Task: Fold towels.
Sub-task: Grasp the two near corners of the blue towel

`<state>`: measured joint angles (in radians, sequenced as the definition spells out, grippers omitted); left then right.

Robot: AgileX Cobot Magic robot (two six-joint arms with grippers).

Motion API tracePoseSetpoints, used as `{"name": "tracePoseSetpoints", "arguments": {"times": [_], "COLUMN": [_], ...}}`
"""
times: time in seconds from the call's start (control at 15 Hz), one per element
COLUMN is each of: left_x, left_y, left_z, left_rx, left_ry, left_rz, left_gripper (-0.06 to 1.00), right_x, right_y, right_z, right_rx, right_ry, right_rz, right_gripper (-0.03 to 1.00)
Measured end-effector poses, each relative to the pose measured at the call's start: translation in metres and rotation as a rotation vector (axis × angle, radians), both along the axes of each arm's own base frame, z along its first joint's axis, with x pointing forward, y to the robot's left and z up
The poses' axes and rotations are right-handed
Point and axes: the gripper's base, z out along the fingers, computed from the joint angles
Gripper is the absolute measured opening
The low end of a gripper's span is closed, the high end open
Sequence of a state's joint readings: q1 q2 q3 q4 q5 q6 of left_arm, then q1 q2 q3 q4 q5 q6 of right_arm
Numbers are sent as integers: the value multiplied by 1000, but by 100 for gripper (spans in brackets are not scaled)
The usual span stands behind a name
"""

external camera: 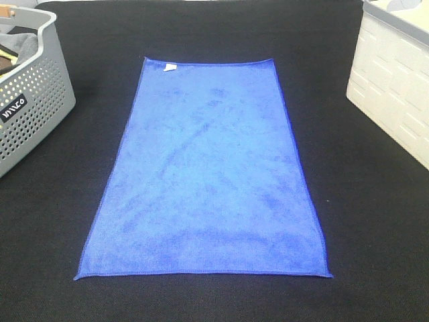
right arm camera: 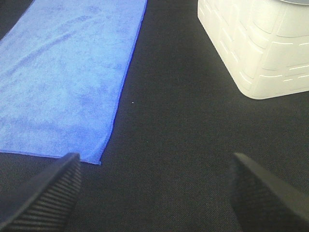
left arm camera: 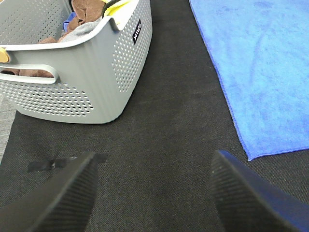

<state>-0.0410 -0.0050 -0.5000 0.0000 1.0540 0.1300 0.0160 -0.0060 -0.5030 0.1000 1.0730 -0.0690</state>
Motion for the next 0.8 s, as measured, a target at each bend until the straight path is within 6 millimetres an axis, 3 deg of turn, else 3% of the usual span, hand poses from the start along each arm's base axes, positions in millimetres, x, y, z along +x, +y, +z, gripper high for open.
{"name": "tracePoseSetpoints", "arguments": {"times": [0.4,0.67,0.8], "left_x": [0,2,16], "left_y": [0,0,-5], "left_z": [0,11,24], "left_rx": [0,-4,-59], "left_ry": [0,-91,-167], "left_rz": [0,0,-26], "left_gripper": [64,64,64], "right_x": [2,36,58], "right_y": [0,1,3], "right_z": [1,19,17], "right_rx": [10,73,96], "right_ry": [5,-5,78], "right_rz": [-6,-33,-32], "right_gripper": [78,77,77]}}
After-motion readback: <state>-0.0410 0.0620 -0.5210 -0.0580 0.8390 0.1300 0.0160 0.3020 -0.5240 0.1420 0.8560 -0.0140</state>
